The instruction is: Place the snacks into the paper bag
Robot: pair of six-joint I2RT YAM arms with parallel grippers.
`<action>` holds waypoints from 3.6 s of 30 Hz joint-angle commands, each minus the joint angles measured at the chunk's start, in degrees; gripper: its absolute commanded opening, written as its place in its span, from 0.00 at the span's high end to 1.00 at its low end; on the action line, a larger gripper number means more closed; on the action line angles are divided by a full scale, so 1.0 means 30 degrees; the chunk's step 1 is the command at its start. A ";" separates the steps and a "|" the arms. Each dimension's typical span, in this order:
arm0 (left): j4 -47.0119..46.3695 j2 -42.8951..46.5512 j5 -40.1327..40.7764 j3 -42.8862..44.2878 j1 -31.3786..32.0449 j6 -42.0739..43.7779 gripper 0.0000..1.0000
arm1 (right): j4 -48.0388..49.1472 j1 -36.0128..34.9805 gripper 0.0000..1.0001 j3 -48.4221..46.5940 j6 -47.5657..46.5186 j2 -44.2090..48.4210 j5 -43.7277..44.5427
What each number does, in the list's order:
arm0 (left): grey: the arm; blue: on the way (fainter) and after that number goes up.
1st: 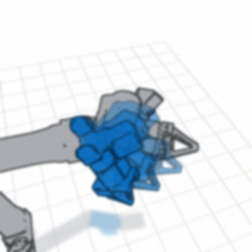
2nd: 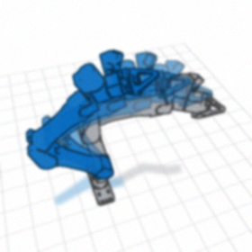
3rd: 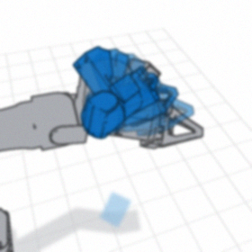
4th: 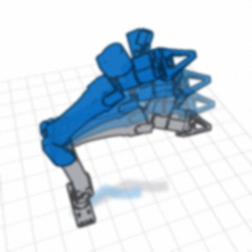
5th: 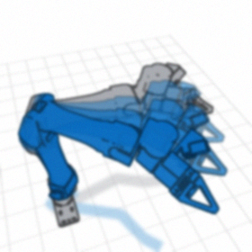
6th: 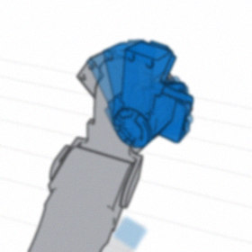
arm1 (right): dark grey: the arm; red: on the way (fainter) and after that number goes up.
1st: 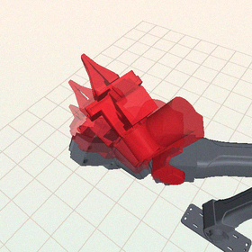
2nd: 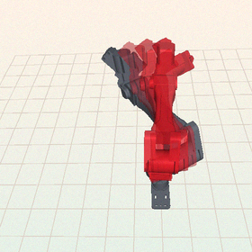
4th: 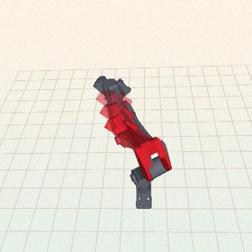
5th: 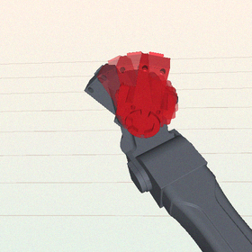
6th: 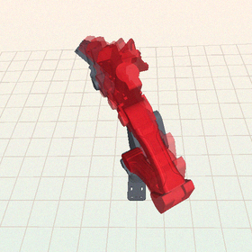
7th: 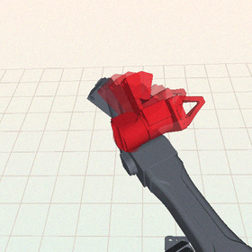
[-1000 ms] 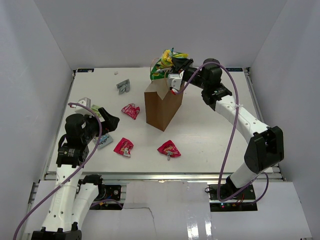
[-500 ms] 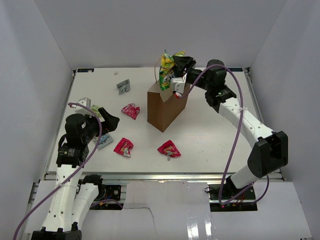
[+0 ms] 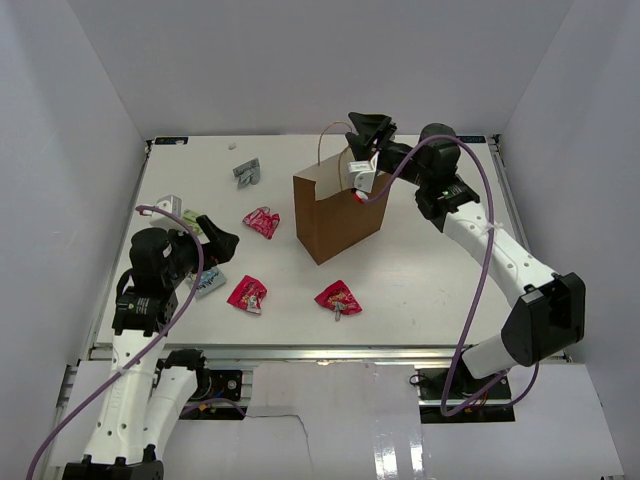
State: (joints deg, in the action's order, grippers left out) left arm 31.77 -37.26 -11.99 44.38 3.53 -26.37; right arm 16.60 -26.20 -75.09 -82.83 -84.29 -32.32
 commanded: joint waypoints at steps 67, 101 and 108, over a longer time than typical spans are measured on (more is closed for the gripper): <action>-1.2435 -1.9079 -0.2797 0.3373 0.0815 -0.7264 1.00 | -2.3200 0.8763 0.02 0.7393 0.6047 0.7120 -0.9971; -0.9037 -1.2982 -0.6579 0.8524 0.1137 -0.5741 1.00 | -2.1179 0.6476 0.01 0.8741 0.7746 0.7326 -0.9502; -0.5269 -1.3216 -0.3978 0.9612 0.1489 -0.3957 0.87 | -2.0944 0.6447 0.01 0.9178 0.7979 0.7267 -0.9150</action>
State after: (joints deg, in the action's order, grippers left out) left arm 7.18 -77.73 -28.62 72.60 7.97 -41.93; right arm -47.77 -6.50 -48.84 -59.90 -63.35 -59.55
